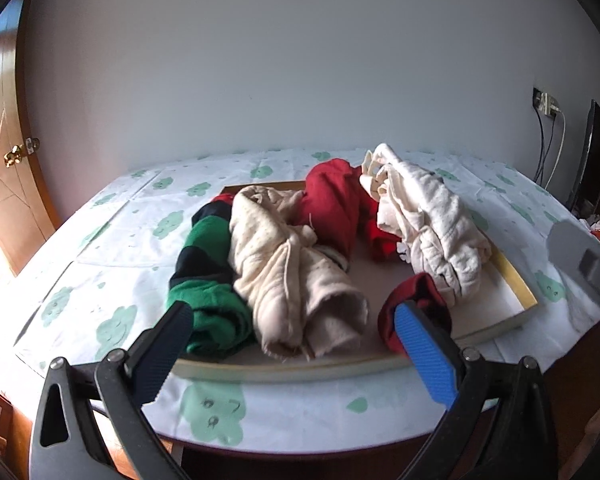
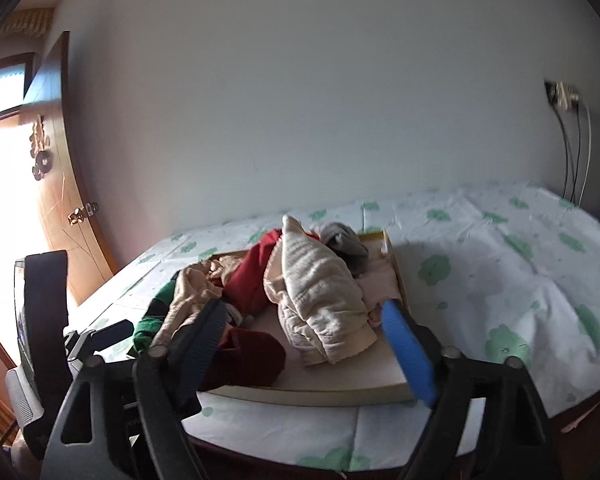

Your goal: Take underwear out of drawer

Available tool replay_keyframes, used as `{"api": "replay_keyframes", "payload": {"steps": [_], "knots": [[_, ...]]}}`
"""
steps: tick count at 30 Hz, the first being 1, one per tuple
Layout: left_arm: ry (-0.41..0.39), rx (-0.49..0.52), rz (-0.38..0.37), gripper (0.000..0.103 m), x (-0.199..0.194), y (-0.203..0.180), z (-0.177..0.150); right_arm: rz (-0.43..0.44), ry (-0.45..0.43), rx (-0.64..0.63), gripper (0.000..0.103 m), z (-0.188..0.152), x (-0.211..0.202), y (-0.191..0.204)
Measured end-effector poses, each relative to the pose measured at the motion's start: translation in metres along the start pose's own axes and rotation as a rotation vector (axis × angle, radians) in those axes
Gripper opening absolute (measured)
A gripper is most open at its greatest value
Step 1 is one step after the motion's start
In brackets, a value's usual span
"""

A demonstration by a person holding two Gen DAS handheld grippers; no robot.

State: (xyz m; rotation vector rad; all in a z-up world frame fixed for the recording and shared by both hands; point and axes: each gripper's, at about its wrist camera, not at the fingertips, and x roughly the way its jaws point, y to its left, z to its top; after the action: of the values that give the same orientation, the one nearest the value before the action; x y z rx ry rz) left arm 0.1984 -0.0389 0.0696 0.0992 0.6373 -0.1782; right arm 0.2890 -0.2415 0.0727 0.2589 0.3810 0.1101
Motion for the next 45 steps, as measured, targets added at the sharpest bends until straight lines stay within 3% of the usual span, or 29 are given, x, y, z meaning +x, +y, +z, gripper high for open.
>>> {"api": "replay_keyframes", "payload": {"steps": [28, 45], "knots": [[-0.187, 0.005, 0.036, 0.102, -0.125, 0.008, -0.034, 0.019, -0.175, 0.061, 0.088, -0.023, -0.132, 0.024], [-0.237, -0.018, 0.060, 0.102, -0.150, 0.015, -0.031, 0.030, -0.222, -0.022, 0.089, -0.024, -0.161, 0.048]]}}
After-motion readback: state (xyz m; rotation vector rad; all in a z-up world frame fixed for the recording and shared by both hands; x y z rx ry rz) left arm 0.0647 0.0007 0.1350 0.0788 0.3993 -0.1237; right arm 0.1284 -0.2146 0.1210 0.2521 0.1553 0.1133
